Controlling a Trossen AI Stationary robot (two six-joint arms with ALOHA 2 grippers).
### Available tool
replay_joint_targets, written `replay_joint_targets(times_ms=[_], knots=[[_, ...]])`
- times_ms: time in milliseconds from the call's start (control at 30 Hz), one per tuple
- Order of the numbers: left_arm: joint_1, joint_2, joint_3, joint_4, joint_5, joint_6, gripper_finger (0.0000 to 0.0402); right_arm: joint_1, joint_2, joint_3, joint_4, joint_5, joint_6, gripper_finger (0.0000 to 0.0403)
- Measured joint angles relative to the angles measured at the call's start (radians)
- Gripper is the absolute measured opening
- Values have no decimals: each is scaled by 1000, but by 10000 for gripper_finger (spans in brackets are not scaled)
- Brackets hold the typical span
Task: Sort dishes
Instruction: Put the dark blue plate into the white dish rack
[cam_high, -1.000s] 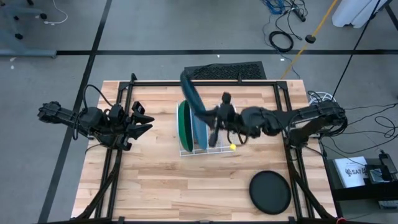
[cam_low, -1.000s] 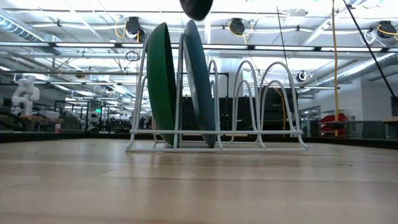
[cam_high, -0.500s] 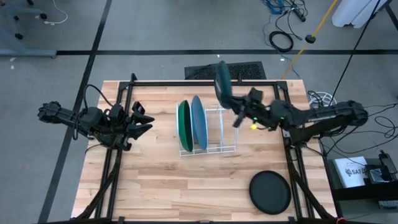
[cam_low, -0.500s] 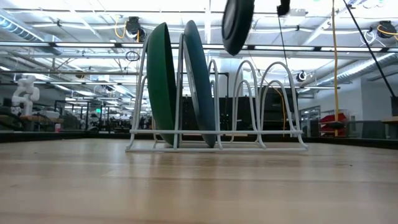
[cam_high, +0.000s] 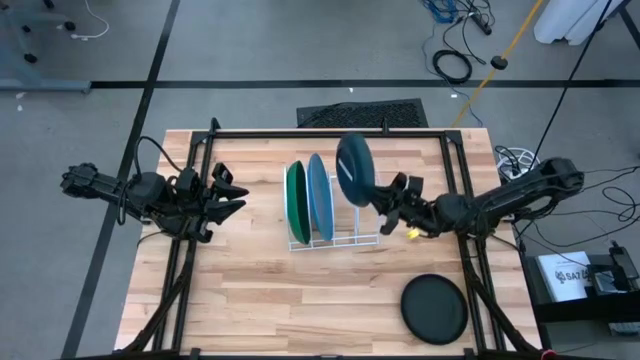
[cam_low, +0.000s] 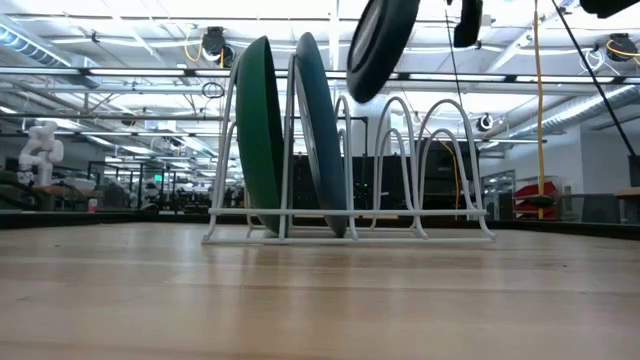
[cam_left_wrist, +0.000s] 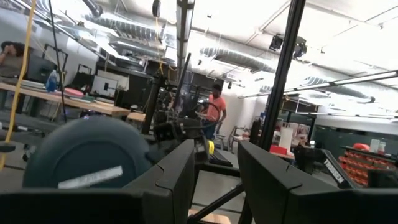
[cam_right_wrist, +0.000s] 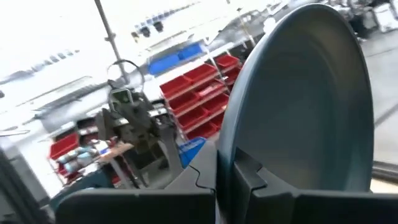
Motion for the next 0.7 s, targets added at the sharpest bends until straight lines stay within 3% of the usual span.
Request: replay_joint_targets(times_ms=[367, 700], knots=[[0, 0, 0, -2, -1, -1, 135, 69, 212, -2, 34, 161, 144, 0], [0, 0, 0, -1, -2, -2, 135, 72, 348, -2, 70, 175, 199, 0]])
